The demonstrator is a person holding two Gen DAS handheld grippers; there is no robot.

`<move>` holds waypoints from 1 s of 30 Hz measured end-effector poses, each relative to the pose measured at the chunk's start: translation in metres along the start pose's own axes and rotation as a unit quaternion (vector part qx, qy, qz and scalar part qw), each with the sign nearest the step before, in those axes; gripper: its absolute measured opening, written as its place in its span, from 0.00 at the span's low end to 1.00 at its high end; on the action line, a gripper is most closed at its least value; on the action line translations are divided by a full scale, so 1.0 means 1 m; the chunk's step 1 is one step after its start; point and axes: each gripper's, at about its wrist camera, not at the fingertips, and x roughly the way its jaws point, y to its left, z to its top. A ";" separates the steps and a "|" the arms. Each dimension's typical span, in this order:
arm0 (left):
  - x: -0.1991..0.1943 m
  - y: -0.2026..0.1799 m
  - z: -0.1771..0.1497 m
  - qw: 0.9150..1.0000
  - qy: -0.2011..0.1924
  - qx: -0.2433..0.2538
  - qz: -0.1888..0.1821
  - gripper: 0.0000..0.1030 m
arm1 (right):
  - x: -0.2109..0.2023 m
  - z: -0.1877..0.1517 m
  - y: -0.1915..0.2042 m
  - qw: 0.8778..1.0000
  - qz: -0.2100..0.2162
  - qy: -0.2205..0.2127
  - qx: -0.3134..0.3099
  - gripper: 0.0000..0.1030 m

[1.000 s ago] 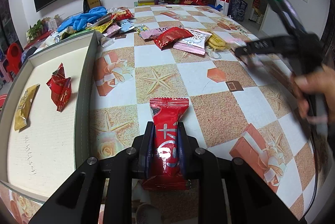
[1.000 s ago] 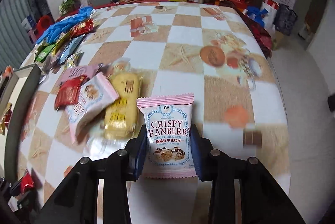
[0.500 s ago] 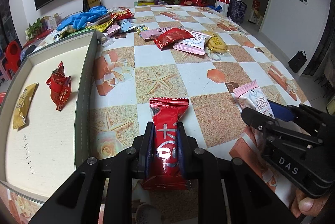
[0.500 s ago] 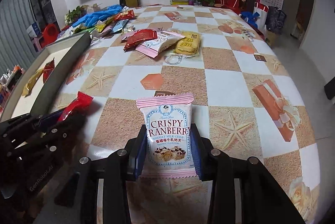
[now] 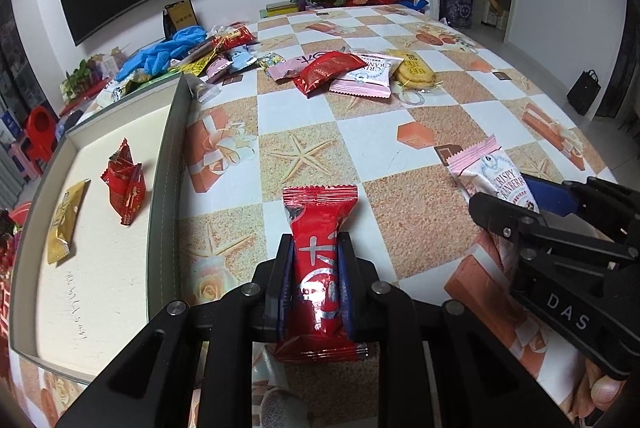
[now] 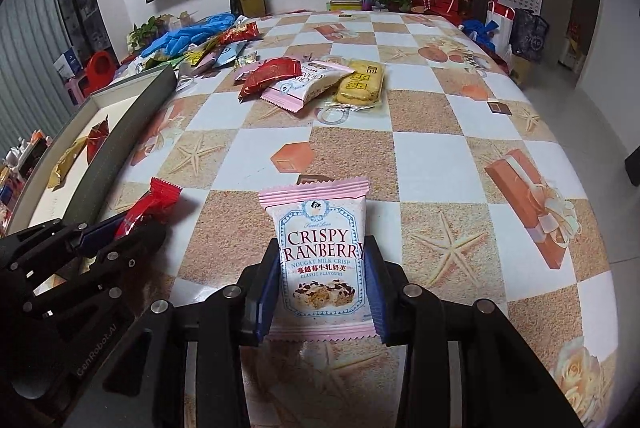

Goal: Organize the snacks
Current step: 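Carry the red bar packet to the tray while the right tool carries the cranberry packet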

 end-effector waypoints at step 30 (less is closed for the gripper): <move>-0.004 0.015 -0.004 0.997 0.000 -0.056 -0.051 0.21 | 0.000 0.000 0.006 0.996 0.089 0.002 -0.026 0.38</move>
